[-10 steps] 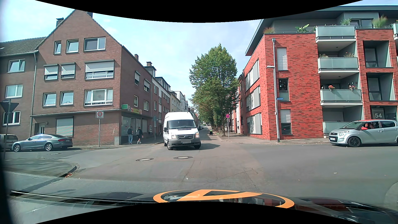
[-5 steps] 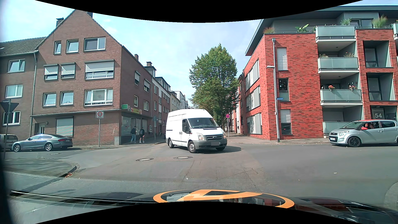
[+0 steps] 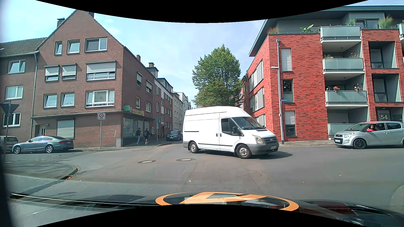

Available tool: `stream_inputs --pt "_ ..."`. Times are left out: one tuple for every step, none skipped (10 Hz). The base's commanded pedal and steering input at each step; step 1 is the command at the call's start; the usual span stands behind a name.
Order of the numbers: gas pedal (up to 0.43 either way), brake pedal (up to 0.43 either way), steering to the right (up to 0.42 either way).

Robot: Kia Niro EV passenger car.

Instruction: Follow the waypoints while adhering to traffic rules and regulations

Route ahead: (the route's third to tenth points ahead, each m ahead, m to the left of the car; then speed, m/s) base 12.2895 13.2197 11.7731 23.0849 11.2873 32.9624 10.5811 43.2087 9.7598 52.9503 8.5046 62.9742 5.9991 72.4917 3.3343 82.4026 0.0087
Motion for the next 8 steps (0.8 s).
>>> stream_inputs --pt "0.0 0.177 -0.001" --pt "0.0 0.171 -0.001" --pt "0.0 0.177 -0.001" --pt "0.0 0.177 -0.001" --pt "0.0 0.177 -0.001" --pt "0.0 0.177 -0.001" --pt "0.0 0.177 -0.001" --pt "0.0 0.177 -0.001"
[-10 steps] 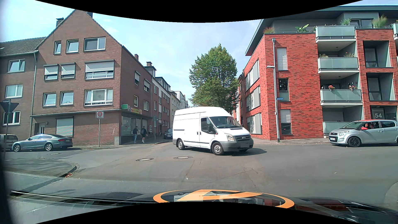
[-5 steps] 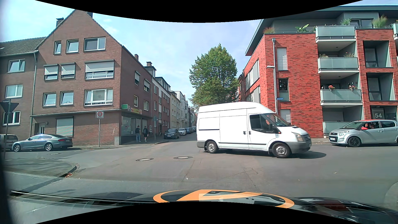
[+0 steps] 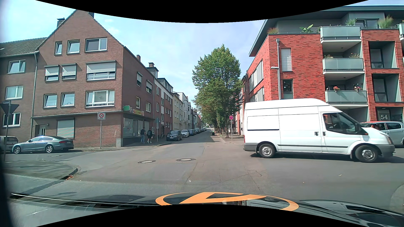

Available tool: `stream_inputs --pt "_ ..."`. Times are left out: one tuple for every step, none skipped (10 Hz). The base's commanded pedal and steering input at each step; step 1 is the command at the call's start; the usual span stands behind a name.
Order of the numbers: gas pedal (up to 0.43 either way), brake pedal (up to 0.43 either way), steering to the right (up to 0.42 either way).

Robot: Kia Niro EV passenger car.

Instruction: Follow the waypoints while adhering to traffic rules and regulations

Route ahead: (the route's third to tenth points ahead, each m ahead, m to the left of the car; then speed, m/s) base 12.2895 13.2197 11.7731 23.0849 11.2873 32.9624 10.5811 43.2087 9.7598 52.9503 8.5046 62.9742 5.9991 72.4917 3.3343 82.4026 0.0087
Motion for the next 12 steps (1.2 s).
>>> stream_inputs --pt "0.0 0.177 -0.001" --pt "0.0 0.177 -0.001" --pt "0.0 0.171 -0.001" --pt "0.0 0.177 -0.001" --pt "0.0 0.171 -0.001" --pt "0.0 0.122 -0.001" --pt "0.0 0.018 -0.001" --pt "0.0 0.012 -0.001" --pt "0.0 0.0 0.0" --pt "0.0 0.0 0.0" --pt "0.0 0.0 0.0" --pt "0.0 0.0 -0.001"
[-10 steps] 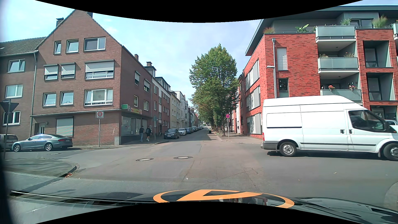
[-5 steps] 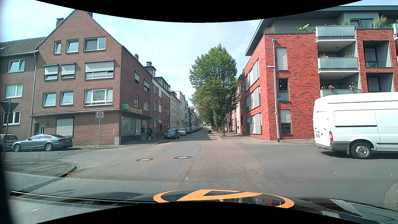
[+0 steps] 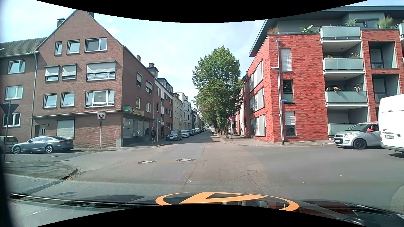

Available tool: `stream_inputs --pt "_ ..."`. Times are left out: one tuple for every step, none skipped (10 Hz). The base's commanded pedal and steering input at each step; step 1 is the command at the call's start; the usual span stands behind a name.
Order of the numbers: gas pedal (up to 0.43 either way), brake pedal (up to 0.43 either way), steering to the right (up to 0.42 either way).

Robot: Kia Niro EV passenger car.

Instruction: Follow the waypoints while adhering to traffic rules and regulations

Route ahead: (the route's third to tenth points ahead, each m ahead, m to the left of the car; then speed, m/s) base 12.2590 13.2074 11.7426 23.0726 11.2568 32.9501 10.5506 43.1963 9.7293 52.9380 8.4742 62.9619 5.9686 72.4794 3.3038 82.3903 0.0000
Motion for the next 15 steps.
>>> stream_inputs --pt "0.0 0.0 0.0" --pt "0.0 0.0 0.0" --pt "0.0 0.0 0.0" --pt "0.0 0.0 0.0" --pt "0.0 0.0 0.0" --pt "0.0 0.0 -0.001" --pt "0.02 0.0 -0.002" --pt "0.02 0.0 -0.002" --pt "0.02 0.0 -0.002" --pt "0.02 0.0 -0.002" --pt "0.039 0.0 -0.003" --pt "0.087 0.0 -0.006" --pt "0.098 0.0 -0.008" --pt "0.11 0.0 -0.01" --pt "0.11 0.0 -0.011"
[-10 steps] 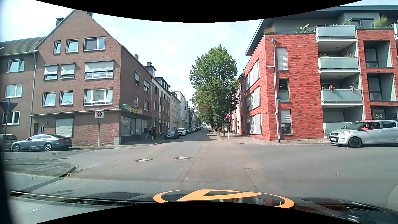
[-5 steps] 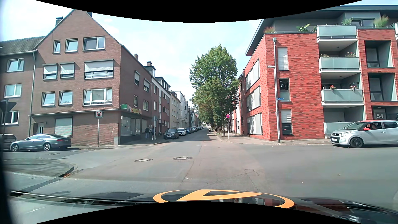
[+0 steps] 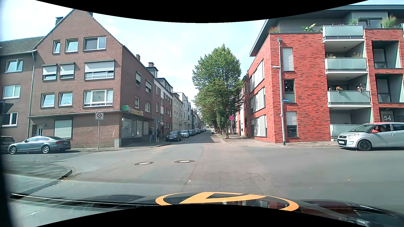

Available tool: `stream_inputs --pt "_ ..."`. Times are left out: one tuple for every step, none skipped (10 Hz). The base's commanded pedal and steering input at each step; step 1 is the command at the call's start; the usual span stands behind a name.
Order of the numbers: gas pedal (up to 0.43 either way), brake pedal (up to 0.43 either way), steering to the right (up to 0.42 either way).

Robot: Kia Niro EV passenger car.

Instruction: Follow the waypoints while adhering to traffic rules and regulations

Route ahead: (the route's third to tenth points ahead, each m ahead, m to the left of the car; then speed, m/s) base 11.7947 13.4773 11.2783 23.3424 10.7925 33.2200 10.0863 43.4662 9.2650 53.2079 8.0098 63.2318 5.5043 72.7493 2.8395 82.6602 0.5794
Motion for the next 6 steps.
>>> stream_inputs --pt "0.11 0.0 -0.012" --pt "0.11 0.0 -0.012" --pt "0.11 0.0 -0.012" --pt "0.11 0.0 -0.012" --pt "0.11 0.0 -0.012" --pt "0.11 0.0 -0.013"
